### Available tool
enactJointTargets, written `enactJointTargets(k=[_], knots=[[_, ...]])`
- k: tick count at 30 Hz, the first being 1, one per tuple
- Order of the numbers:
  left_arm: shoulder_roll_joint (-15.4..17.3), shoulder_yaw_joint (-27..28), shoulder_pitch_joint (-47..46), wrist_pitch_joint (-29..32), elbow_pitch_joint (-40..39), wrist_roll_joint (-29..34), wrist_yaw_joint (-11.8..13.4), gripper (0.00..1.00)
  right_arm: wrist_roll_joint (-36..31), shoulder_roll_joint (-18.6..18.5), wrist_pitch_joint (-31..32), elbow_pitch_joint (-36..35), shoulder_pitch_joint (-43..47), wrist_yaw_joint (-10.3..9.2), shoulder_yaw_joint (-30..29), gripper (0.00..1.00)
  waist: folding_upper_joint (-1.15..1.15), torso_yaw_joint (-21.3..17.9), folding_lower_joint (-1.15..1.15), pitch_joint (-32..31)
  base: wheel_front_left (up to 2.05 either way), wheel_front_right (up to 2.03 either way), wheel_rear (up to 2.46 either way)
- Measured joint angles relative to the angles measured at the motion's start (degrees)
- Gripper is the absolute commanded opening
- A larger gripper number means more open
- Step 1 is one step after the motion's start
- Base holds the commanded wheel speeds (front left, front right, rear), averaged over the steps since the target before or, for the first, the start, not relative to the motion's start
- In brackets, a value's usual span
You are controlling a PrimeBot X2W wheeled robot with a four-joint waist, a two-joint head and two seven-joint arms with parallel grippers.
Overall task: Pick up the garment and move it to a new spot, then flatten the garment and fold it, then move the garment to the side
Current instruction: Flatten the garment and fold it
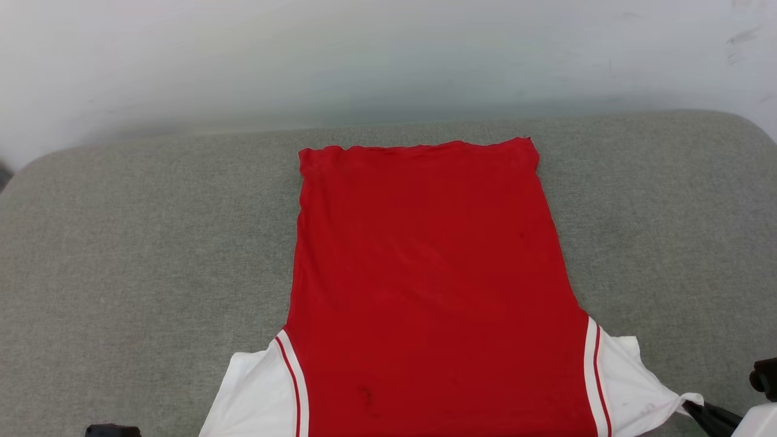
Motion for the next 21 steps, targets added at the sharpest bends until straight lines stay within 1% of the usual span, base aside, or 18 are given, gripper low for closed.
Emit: enactJointTargets(k=[2,3,4,9,12,16,19,21], knots=[[-0.22,0.1,-0.29,-0.24,-0.22,-0.1,-0.07,0.0,0.04,0.45,0.64,-0.46,-0.09,0.0,-0.65,0.0,0.0,0.08,0.0,0.59,0.0,0.0,0.0],[-0.23,0.15,-0.68,-0.25,-0.43,-0.09,-0.09,0.0,0.24,0.67,0.87,-0.74,-0.24,0.0,-1.05,0.33,0.0,0.15,0.0,0.94,0.0,0.0,0.0],[-0.22,0.16,-1.09,-0.25,-0.86,-0.09,-0.21,0.0,0.41,0.81,1.05,-1.11,-0.47,-0.01,-1.43,1.0,0.0,0.24,0.0,1.26,0.0,0.0,0.0],[-0.51,0.13,-2.42,-0.04,-5.23,-0.59,-1.37,0.0,3.53,0.85,4.69,-4.13,-1.82,-0.03,-4.04,1.0,0.0,1.26,0.0,2.89,0.0,0.0,0.0],[-0.47,-0.19,-2.99,0.36,-8.45,-0.43,-1.43,0.0,3.76,0.09,5.23,-6.72,-4.25,-0.03,-6.87,1.0,0.0,2.24,0.0,4.15,0.0,0.0,0.0],[0.24,-0.91,-3.0,1.99,-12.85,0.16,-1.09,0.0,3.16,0.56,7.62,-8.36,-8.97,-0.03,-10.98,1.0,0.0,3.65,0.01,6.52,0.0,0.0,0.0],[0.6,-1.48,-3.44,3.04,-16.19,0.97,-0.85,0.0,0.55,2.31,9.05,-8.03,-15.79,-0.03,-14.39,1.0,0.0,4.94,0.01,8.72,0.0,0.0,0.0],[0.36,-1.83,-4.59,3.46,-18.0,1.32,-0.81,0.0,-0.33,4.89,10.01,-6.75,-21.39,-0.04,-16.59,1.0,0.0,6.03,0.02,10.16,0.0,0.0,0.0]])
